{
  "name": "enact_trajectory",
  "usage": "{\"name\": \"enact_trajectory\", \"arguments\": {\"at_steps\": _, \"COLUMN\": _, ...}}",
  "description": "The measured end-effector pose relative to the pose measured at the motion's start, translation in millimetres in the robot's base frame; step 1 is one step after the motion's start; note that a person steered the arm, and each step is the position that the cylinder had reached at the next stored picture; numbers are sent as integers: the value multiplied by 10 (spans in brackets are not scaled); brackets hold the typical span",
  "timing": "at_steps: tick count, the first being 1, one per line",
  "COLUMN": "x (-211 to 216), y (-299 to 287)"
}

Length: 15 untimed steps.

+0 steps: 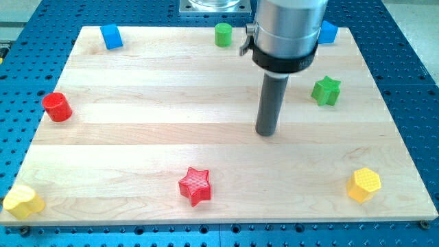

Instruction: Move the yellow hexagon to the bottom left corner of the board

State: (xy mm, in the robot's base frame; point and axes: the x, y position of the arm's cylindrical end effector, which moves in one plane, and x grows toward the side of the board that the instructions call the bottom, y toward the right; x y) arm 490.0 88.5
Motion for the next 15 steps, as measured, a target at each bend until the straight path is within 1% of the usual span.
{"name": "enact_trajectory", "arguments": {"at_steps": 2, "x": 725, "y": 1584}}
{"name": "enact_trajectory", "arguments": {"at_steps": 3, "x": 912, "y": 2355}}
{"name": "enact_trajectory", "arguments": {"at_steps": 4, "x": 1260, "y": 2286}}
{"name": "enact_trajectory", "arguments": {"at_steps": 5, "x": 1112, "y": 1480}}
{"name": "enact_trajectory", "arguments": {"at_steps": 6, "x": 660, "y": 1122}}
{"name": "enact_trajectory", "arguments": {"at_steps": 7, "x": 500, "y": 615}}
{"name": "enact_trajectory", "arguments": {"at_steps": 8, "x": 304, "y": 1197}}
{"name": "enact_trajectory", "arguments": {"at_steps": 9, "x": 723, "y": 1364}}
{"name": "enact_trajectory", "arguments": {"at_steps": 10, "x": 980, "y": 1400}}
{"name": "enact_trajectory", "arguments": {"at_steps": 11, "x": 887, "y": 666}}
{"name": "enact_trajectory", "arguments": {"at_steps": 12, "x": 500, "y": 40}}
{"name": "enact_trajectory", "arguments": {"at_steps": 13, "x": 433, "y": -261}}
{"name": "enact_trajectory", "arguments": {"at_steps": 14, "x": 426, "y": 356}}
{"name": "enact_trajectory", "arguments": {"at_steps": 15, "x": 690, "y": 287}}
